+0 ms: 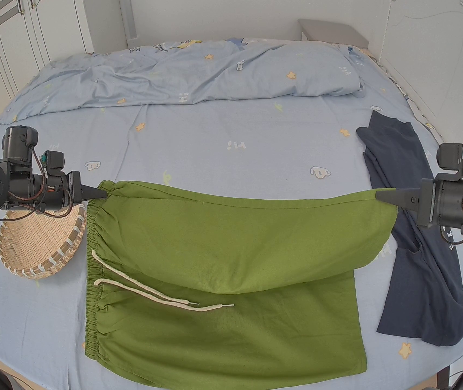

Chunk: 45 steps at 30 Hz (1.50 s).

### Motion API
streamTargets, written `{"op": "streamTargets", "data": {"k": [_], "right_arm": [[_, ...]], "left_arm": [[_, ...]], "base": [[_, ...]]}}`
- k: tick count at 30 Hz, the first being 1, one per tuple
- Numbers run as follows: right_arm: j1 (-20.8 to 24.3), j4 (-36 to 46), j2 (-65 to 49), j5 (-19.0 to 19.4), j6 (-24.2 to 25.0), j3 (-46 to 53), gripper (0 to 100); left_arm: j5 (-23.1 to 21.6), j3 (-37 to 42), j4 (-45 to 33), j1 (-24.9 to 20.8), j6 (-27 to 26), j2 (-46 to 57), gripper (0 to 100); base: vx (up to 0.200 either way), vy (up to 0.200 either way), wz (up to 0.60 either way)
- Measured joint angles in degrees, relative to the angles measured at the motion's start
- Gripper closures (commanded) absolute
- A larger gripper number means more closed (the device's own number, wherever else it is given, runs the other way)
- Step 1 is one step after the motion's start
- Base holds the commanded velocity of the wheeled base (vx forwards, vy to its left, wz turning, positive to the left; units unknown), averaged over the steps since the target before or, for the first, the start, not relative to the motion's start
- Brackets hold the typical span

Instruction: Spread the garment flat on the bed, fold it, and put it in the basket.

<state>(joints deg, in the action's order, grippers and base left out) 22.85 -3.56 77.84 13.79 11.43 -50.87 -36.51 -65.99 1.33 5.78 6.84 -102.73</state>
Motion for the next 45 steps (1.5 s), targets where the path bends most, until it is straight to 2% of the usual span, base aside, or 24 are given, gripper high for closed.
{"op": "streamTargets", "data": {"k": [13, 23, 33, 45], "right_arm": [[-5.3, -12.5, 12.1, 1.4, -0.4, -4.4, 100], [-7.4, -14.8, 21.3, 2.3, -2.2, -14.6, 100], [-8.6, -21.7, 30.6, 1.1, -2.7, -21.1, 100], [-9.9, -22.4, 38.1, 0.1, -3.3, -27.5, 100]], "left_arm": [[0.1, 2.5, 8.4, 0.9, 0.1, -0.4, 100], [0.2, 3.8, 12.3, 1.5, 0.2, -0.8, 100], [0.4, 3.4, 17.0, 2.2, 0.3, -2.4, 100], [0.6, 3.0, 23.4, 2.9, 0.7, -6.2, 100]], "base": [[0.000, 0.000, 0.00], [0.000, 0.000, 0.00], [0.000, 0.000, 0.00], [0.000, 0.000, 0.00]]}}
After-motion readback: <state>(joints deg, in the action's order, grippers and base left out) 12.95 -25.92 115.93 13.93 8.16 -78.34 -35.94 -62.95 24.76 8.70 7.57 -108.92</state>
